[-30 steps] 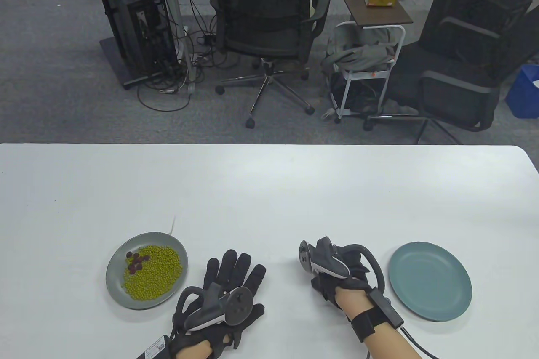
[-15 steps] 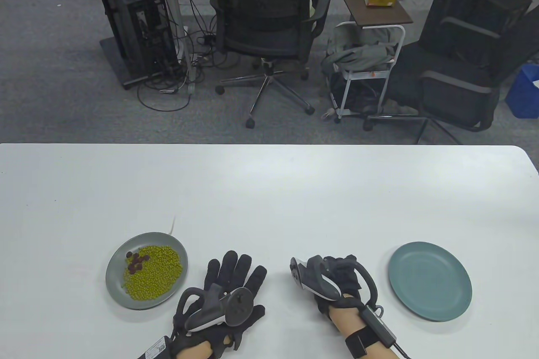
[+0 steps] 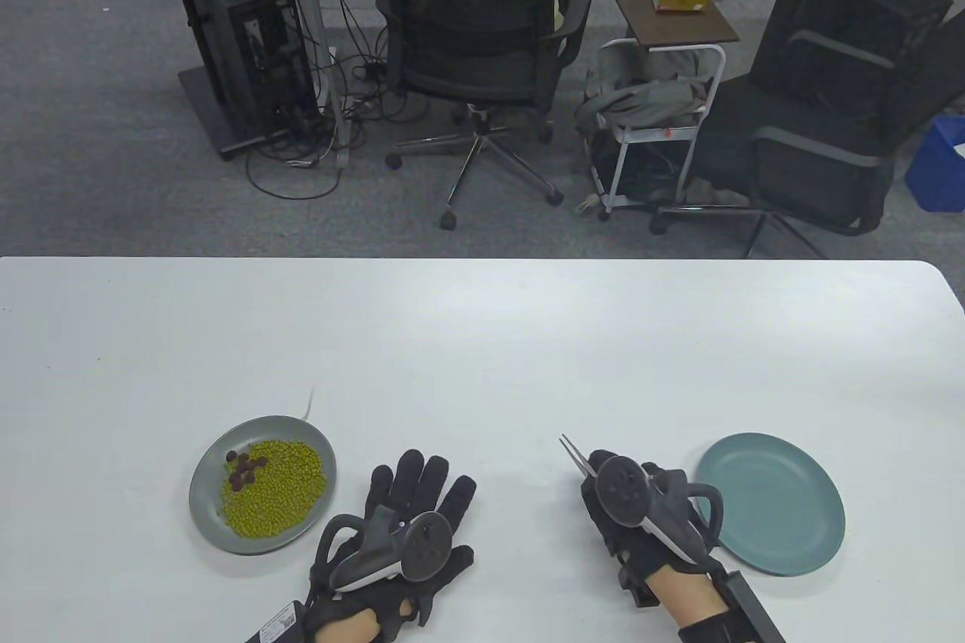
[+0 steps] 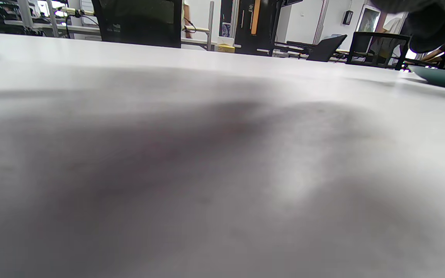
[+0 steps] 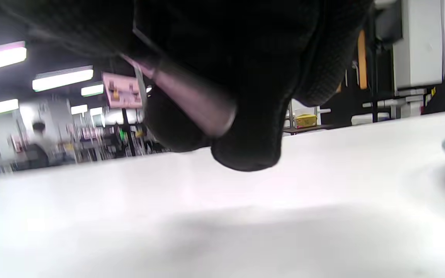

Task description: Pick cranberries with tweezers into plate

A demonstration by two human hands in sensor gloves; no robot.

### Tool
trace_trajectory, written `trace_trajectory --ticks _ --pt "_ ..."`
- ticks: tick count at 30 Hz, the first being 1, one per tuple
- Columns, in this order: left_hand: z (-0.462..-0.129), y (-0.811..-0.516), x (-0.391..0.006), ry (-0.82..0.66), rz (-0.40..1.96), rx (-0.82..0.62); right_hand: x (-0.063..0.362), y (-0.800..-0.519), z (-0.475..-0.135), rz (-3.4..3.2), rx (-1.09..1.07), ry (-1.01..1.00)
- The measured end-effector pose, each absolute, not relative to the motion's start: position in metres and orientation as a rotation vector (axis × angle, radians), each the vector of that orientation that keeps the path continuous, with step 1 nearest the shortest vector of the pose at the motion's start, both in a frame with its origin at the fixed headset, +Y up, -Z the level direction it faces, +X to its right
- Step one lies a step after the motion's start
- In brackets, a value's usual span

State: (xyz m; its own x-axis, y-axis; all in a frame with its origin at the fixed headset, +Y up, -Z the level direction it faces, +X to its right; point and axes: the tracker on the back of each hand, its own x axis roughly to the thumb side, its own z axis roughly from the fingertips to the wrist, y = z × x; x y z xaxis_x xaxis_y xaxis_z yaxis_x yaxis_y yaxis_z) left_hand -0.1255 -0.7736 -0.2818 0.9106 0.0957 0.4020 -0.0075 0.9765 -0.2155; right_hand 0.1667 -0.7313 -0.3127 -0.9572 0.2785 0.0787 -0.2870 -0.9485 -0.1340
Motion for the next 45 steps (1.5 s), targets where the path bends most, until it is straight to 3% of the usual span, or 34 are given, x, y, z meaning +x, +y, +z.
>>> trace_trajectory --ticks 17,22,26,31,34,38,45 --pt "-0.289 -0.765 -0.139 -0.371 0.052 -0.220 0.158 -0.737 -0.300 2.791 0.324 -0.165" --pt "-0.308 -0.740 -0.192 -0.186 0.117 -0.187 0.156 -0.737 -0.298 2.795 0.365 -0.169" --pt "-0.320 -0.730 -0.269 0.059 0.237 -0.194 0.157 -0.736 -0.296 2.793 0.386 -0.172" --pt "-0.325 -0.755 -0.359 0.337 0.427 -0.285 0.154 -0.735 -0.293 2.792 0.423 -0.165" --pt "-0.322 -0.775 -0.393 0.478 0.498 -0.368 0.152 -0.735 -0.291 2.796 0.445 -0.160" --pt "-0.319 -0.800 -0.416 0.602 0.578 -0.442 0.150 -0.736 -0.289 2.797 0.458 -0.153" --pt "-0.323 -0.802 -0.414 0.646 0.501 -0.399 0.150 -0.736 -0.289 2.798 0.458 -0.146"
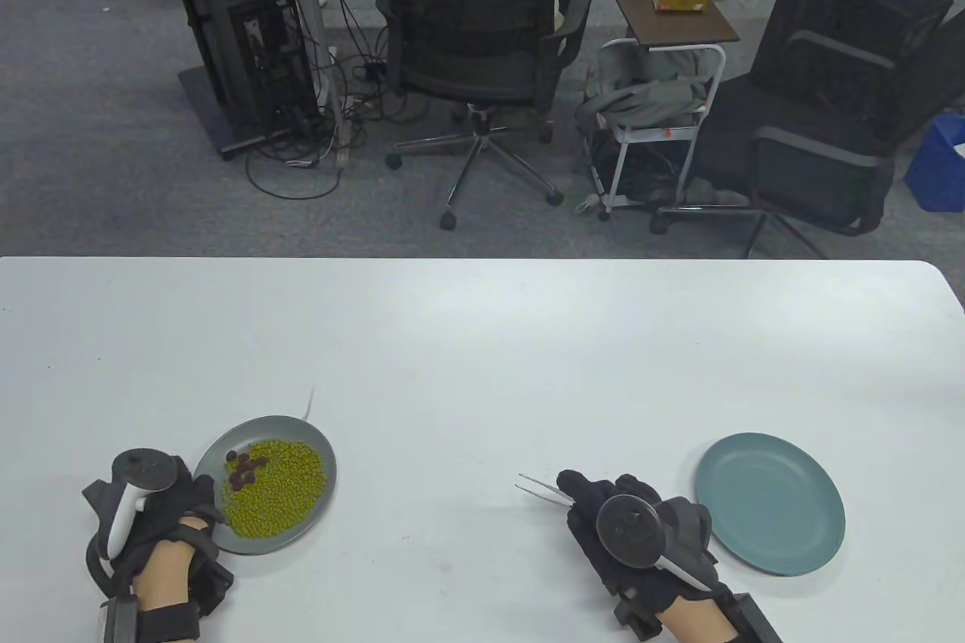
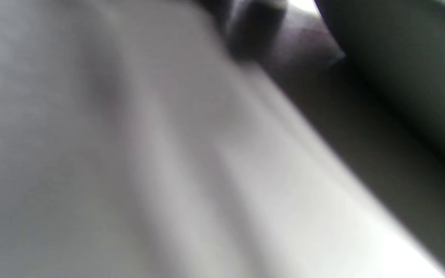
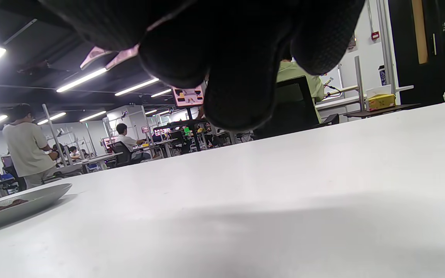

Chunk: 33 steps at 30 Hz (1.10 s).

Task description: Pick cranberries with tweezers into plate

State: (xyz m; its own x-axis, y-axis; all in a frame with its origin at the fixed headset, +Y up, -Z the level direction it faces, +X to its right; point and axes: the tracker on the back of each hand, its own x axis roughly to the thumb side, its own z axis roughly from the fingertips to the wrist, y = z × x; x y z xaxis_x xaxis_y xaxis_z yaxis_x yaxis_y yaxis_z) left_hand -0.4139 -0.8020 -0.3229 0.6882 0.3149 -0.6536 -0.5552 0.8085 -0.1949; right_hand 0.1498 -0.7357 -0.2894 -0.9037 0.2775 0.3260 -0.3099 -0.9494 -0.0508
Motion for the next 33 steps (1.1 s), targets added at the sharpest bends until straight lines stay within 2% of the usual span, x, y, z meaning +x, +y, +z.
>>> trace_trajectory --ticks 13,20,22,24,26,30,33 --pt "-0.329 -0.789 -0.399 0.640 0.459 -0.312 0.150 -0.735 -0.290 2.808 0.450 -0.141" --pt "-0.326 -0.771 -0.397 0.598 0.670 -0.200 0.151 -0.735 -0.290 2.810 0.446 -0.139" --pt "-0.325 -0.776 -0.396 0.572 0.857 -0.190 0.151 -0.734 -0.291 2.812 0.445 -0.139" --pt "-0.326 -0.788 -0.393 0.529 1.131 -0.284 0.151 -0.734 -0.291 2.815 0.441 -0.142" --pt "-0.328 -0.798 -0.386 0.454 1.277 -0.295 0.153 -0.733 -0.291 2.815 0.432 -0.155" --pt "-0.334 -0.790 -0.357 0.329 1.458 -0.259 0.161 -0.721 -0.296 2.786 0.395 -0.213" --pt "-0.339 -0.775 -0.313 0.162 1.627 -0.297 0.169 -0.702 -0.303 2.754 0.365 -0.273"
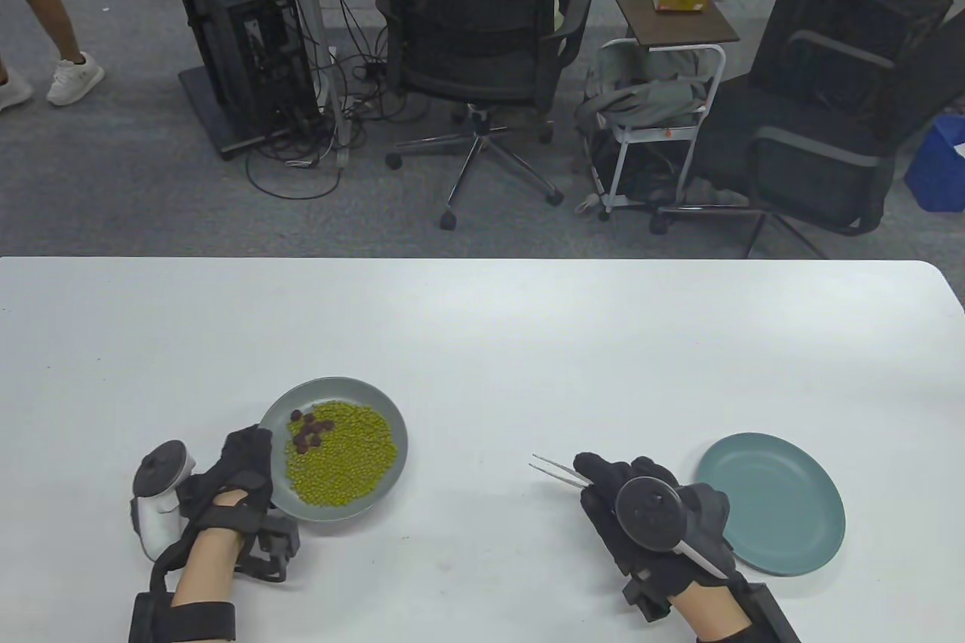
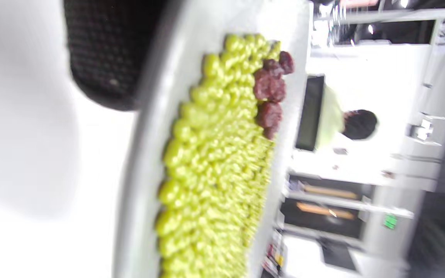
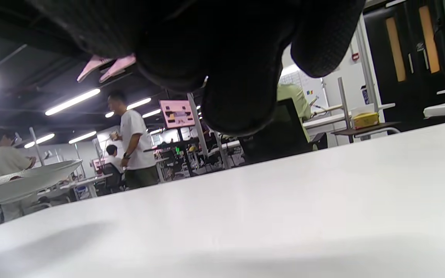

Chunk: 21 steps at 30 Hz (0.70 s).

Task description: Pick cranberries with tweezers into plate

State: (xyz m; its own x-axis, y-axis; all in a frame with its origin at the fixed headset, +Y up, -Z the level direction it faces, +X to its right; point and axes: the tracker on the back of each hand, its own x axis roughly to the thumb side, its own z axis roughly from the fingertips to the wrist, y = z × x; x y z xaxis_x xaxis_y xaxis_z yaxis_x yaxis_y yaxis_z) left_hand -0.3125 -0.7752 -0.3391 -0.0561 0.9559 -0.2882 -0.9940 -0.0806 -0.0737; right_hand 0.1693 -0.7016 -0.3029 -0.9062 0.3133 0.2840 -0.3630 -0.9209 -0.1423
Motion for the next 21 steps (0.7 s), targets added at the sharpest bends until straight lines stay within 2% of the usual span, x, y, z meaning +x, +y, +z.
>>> trace_trajectory --ticks 5,7,10,13,21 --pt "-0.331 -0.758 -0.227 -0.099 1.752 -0.498 0.181 -0.670 -0.315 2.673 0.321 -0.383" --pt "-0.317 -0.762 -0.198 -0.153 1.746 -0.547 0.188 -0.669 -0.317 2.633 0.294 -0.415" --pt "-0.298 -0.777 -0.174 -0.153 1.748 -0.539 0.191 -0.680 -0.313 2.630 0.313 -0.425" --pt "-0.288 -0.793 -0.161 -0.126 1.752 -0.500 0.191 -0.690 -0.305 2.744 0.360 -0.452" --pt "-0.285 -0.801 -0.167 -0.153 1.736 -0.531 0.158 -0.687 -0.282 2.829 0.538 -0.567"
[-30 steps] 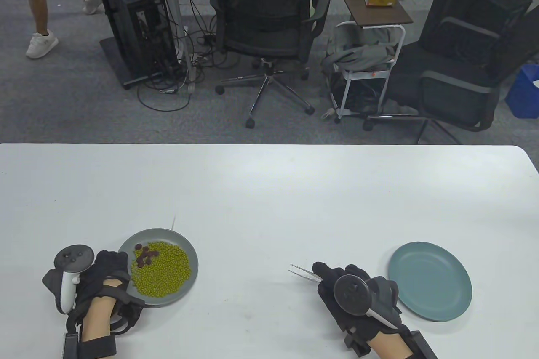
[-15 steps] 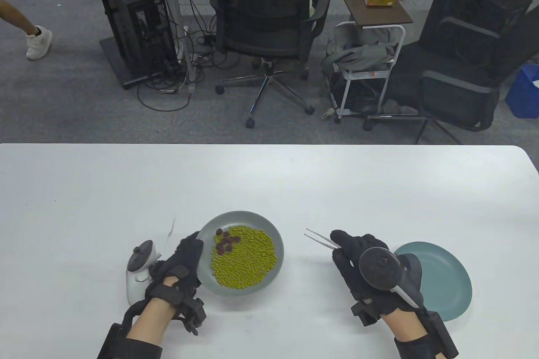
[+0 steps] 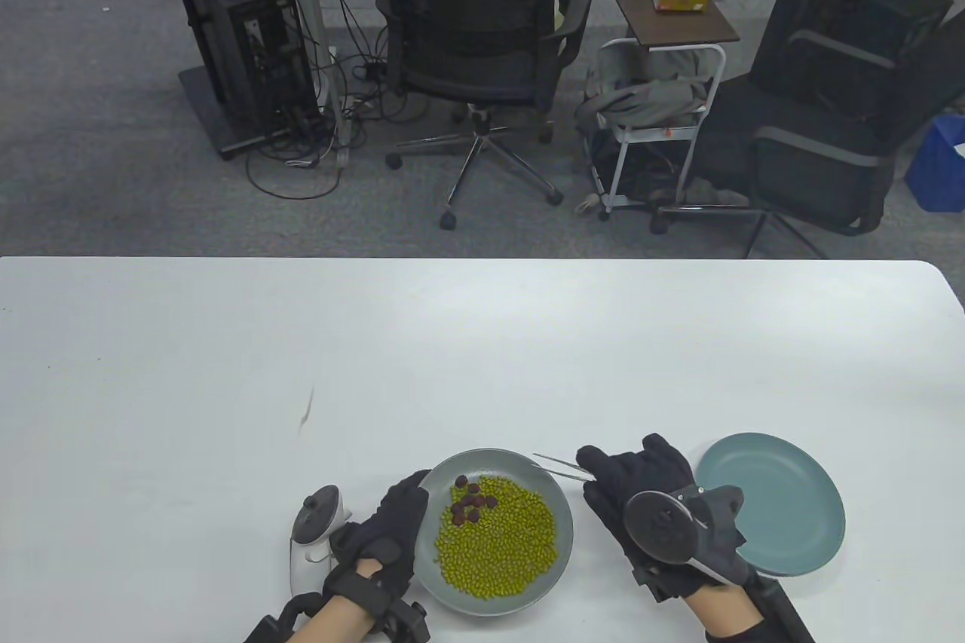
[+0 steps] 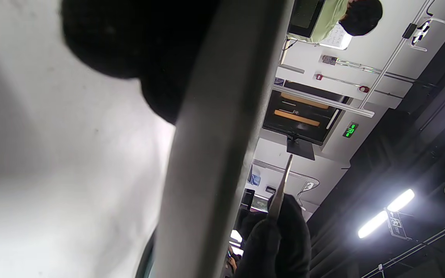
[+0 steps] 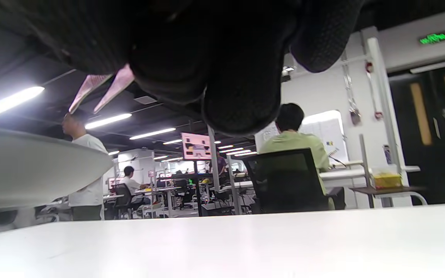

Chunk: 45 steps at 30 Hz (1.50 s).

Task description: Pick cranberries with tweezers into plate

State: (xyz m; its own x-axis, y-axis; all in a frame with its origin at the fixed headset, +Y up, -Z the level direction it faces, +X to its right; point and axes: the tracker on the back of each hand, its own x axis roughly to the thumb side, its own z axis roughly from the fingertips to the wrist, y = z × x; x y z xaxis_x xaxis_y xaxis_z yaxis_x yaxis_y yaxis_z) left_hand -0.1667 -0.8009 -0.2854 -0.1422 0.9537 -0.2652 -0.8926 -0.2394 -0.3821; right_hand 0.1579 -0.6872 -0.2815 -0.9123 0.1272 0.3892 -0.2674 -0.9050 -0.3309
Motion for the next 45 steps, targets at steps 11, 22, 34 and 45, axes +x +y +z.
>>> trace_trajectory --ticks 11,22,34,45 --pt "-0.286 -0.807 -0.166 -0.158 1.691 -0.526 0.122 -0.695 -0.263 2.951 0.716 -0.570" --pt "-0.282 -0.807 -0.160 -0.170 1.681 -0.531 0.115 -0.703 -0.263 2.971 0.729 -0.535" --pt "-0.284 -0.809 -0.163 -0.161 1.693 -0.525 0.123 -0.694 -0.262 2.932 0.701 -0.602" --pt "-0.293 -0.809 -0.179 -0.142 1.713 -0.449 0.246 -0.657 -0.306 2.958 0.073 -0.489"
